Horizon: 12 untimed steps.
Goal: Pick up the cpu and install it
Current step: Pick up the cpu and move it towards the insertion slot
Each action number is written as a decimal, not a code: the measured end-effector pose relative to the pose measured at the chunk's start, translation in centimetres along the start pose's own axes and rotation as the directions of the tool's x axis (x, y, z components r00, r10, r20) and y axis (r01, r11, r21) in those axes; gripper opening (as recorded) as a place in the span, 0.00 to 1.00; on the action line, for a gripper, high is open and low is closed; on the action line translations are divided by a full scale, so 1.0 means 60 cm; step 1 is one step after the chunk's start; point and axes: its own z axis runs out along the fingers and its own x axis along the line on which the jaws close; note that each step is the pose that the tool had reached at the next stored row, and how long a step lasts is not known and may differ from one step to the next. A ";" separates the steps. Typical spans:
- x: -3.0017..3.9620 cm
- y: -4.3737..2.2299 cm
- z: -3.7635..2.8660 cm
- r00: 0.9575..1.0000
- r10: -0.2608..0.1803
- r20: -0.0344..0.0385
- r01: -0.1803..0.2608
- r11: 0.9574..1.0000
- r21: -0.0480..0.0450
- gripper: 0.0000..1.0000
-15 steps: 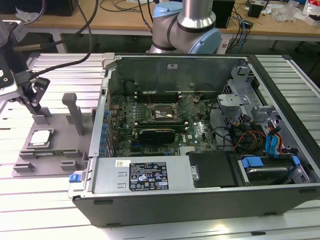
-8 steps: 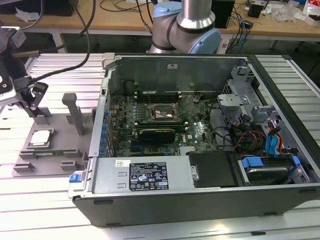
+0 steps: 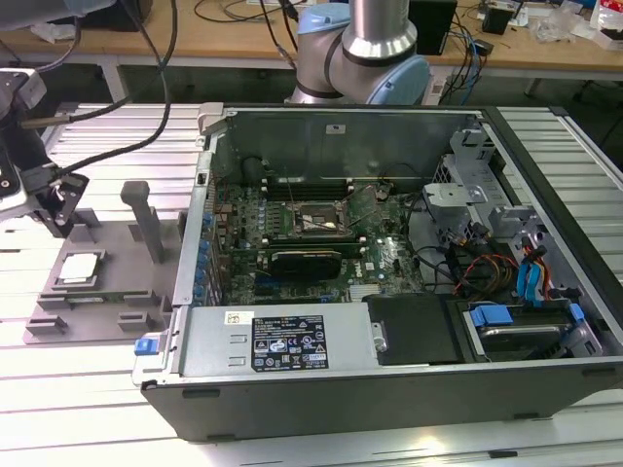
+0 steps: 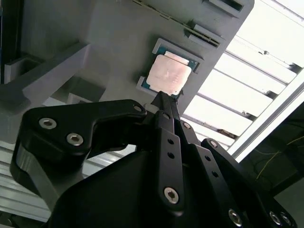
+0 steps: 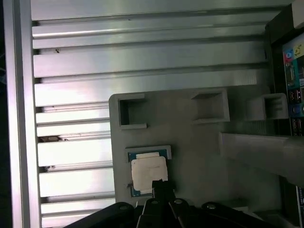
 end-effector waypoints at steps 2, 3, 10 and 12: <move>0.002 -0.001 0.004 1.000 0.000 0.000 0.000 1.000 0.000 0.11; 0.003 -0.001 0.007 1.000 0.000 0.000 0.000 1.000 0.000 0.11; 0.011 -0.005 0.021 1.000 0.000 0.000 0.000 1.000 0.000 0.11; 0.012 -0.012 0.030 1.000 0.000 0.000 0.000 1.000 0.000 0.11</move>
